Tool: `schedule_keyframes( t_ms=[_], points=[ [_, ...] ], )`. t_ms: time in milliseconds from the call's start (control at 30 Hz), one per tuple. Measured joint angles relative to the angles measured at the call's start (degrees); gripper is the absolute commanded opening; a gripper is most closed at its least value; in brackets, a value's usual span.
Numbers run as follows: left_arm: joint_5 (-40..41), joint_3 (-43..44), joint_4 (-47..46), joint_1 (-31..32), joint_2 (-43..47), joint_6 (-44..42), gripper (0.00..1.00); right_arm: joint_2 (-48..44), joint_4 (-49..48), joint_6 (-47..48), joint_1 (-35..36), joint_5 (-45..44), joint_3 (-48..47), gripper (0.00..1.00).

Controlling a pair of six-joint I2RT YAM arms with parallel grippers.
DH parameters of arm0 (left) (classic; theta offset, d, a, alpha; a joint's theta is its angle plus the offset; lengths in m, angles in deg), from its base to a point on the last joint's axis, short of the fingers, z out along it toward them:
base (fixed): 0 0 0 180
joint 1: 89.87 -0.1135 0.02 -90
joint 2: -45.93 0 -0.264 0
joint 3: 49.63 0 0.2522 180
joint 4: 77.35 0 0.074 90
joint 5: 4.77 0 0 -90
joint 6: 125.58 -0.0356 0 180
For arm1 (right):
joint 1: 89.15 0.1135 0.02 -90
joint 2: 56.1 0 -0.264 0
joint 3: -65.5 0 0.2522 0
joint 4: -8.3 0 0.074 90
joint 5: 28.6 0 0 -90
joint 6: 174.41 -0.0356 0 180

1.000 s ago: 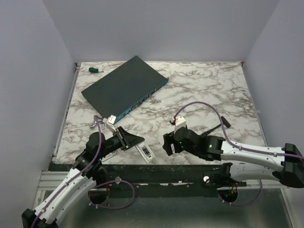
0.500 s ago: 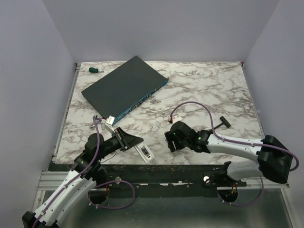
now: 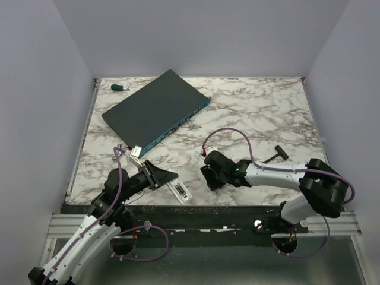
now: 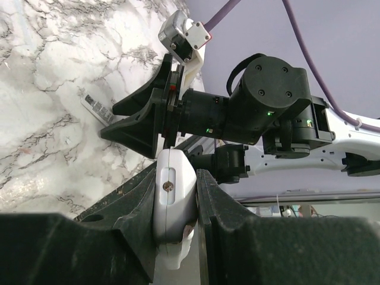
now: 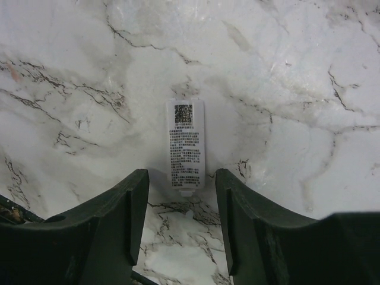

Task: Load the batteries into the remote control
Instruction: Pick up the battery cover at the center of the board.

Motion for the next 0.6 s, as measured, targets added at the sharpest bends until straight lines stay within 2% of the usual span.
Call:
schedule_keyframes(
  t_ms=[200,600],
  points=[
    [0.0,0.0,0.2,-0.2,0.0,0.0,0.00,1.7,0.8,0.4,0.0,-0.2,-1.8,0.46],
    [0.0,0.0,0.2,-0.2,0.0,0.1,0.00,4.5,6.4,-0.3,0.0,-0.3,-5.9,0.44]
  ],
)
